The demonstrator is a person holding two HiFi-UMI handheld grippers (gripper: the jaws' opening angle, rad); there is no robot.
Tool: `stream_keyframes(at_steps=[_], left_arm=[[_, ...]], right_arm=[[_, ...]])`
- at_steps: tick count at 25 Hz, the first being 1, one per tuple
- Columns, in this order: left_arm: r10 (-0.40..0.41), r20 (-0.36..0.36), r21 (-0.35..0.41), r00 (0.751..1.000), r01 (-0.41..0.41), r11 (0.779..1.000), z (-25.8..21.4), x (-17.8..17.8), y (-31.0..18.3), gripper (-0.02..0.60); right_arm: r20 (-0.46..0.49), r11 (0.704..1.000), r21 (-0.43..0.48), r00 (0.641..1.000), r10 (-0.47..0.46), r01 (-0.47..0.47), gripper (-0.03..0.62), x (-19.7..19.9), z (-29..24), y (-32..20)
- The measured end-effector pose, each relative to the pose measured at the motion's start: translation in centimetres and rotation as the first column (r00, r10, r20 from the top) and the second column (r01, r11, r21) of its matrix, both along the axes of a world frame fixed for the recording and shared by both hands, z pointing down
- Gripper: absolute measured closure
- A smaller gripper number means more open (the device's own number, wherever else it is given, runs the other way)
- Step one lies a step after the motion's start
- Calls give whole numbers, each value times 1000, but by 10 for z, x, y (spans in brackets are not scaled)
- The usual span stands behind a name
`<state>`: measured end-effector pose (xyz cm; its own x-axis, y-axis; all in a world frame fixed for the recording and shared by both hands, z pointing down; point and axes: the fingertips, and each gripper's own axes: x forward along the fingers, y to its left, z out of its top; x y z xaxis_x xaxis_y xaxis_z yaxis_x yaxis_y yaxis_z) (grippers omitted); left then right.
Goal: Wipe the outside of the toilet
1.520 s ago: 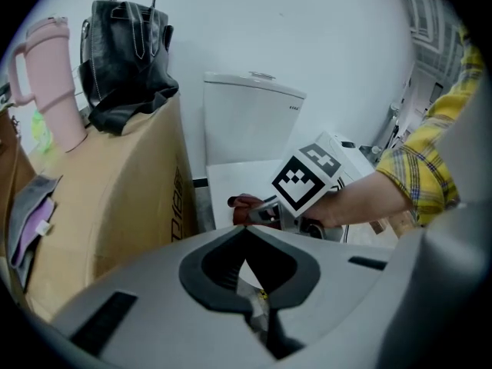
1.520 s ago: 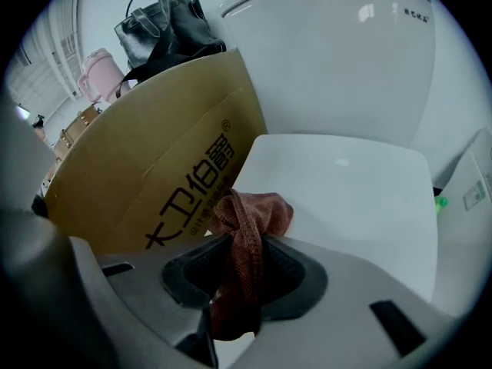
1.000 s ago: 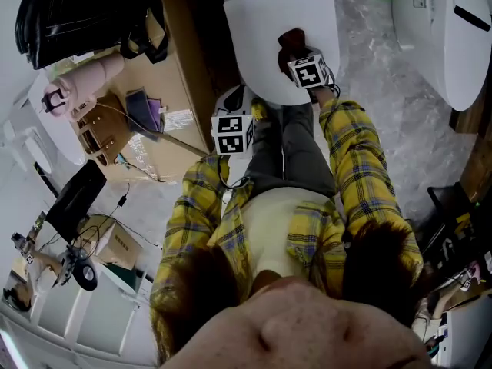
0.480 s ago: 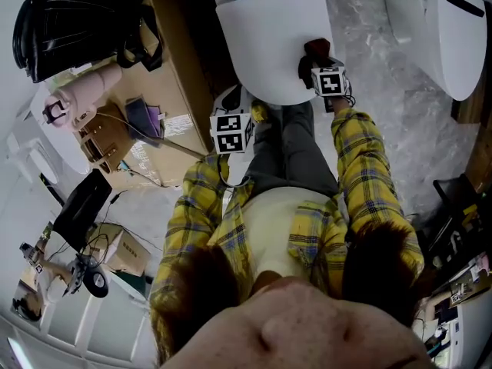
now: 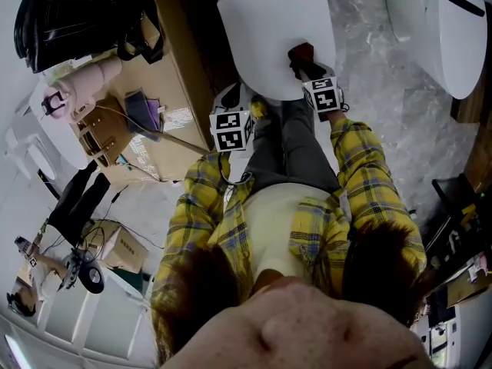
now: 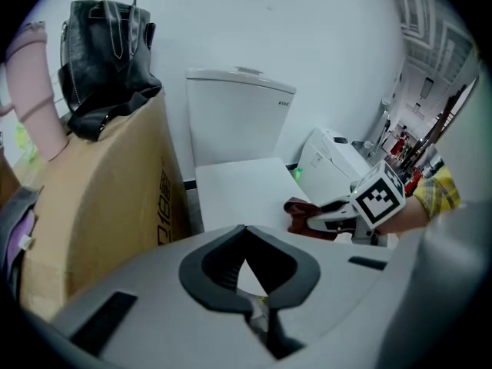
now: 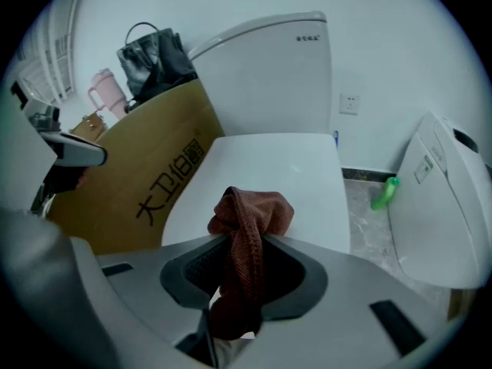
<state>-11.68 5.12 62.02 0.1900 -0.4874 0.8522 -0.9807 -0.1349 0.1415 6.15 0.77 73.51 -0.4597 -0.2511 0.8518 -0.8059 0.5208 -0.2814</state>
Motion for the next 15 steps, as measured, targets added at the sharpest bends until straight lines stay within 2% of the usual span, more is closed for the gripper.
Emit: stream_keyframes(at_steps=[6,10,15], left_arm=[[-7,14,2,1000,7,1000,-1,-4,14,578],[-26,15,-11,1000,26,1000,2,-11,28,578],[-34,11,-28,999,34,999,3,-11,40,578]], right_arm=[[118,989,2,982,-149,149,467,-69,-17,34],[168,981,4,967,-193,195,467,-110,-18,40],[138,960,-18,952,-273,278,467,-140,-8,40]])
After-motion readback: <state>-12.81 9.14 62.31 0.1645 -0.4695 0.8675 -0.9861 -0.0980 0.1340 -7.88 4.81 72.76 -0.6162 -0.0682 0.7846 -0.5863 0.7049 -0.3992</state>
